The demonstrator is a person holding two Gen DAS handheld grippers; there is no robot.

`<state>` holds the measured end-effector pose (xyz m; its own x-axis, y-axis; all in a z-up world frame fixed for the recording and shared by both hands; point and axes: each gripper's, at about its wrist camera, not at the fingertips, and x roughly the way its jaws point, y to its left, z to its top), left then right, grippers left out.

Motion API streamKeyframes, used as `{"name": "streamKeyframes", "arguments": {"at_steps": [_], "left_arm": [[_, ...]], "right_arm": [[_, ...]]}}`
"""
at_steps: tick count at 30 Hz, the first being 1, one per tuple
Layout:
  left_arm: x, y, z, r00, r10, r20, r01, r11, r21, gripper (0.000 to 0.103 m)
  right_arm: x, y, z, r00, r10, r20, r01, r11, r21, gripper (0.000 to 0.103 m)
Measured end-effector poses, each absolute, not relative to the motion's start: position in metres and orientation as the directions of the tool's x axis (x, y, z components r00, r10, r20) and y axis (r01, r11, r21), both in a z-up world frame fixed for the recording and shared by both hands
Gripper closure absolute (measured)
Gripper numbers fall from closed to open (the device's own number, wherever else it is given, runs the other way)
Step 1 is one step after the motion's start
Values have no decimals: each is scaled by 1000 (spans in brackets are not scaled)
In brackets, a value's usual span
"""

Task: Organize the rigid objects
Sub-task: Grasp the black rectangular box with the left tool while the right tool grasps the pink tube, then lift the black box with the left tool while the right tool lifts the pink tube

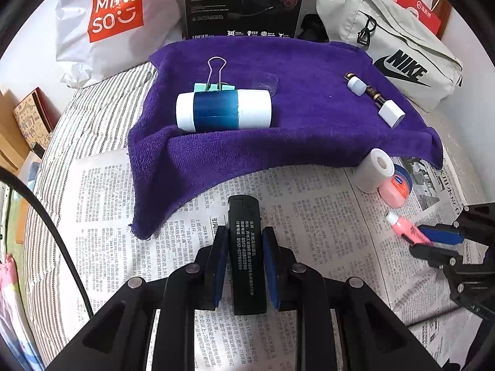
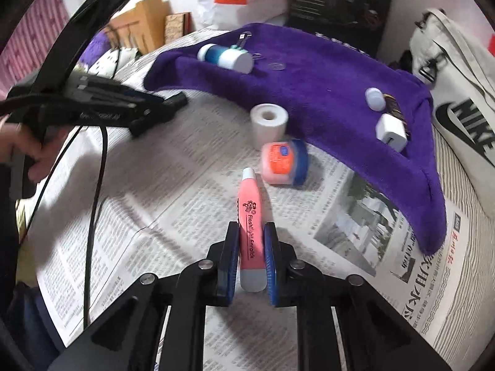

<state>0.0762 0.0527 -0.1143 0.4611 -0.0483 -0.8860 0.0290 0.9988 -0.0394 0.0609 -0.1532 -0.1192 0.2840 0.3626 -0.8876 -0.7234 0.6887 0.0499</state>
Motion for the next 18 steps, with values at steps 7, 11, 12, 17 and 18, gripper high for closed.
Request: {"name": "streamKeyframes", "arguments": {"at_steps": [7, 11, 12, 17, 18], "left_arm": [[74, 56, -113, 465, -59, -883, 28, 998, -52, 82], [70, 56, -113, 462, -51, -886, 48, 998, -33, 81], [69, 55, -114, 465, -49, -884, 47, 998, -30, 81], [70, 51, -114, 473, -36, -880, 66, 998, -5, 81], [71, 53, -113, 473, -47, -880, 64, 998, -19, 81]], "right_arm": [[62, -136, -121, 300, 332, -894, -733, 680, 6, 88], [65, -141, -119, 280, 319, -905, -713, 701, 27, 88], [65, -142, -119, 279, 319, -905, -710, 704, 30, 87], [66, -133, -121, 324, 309, -894, -703, 711, -9, 88], [67, -133, -121, 321, 313, -894, -698, 716, 0, 88]]}}
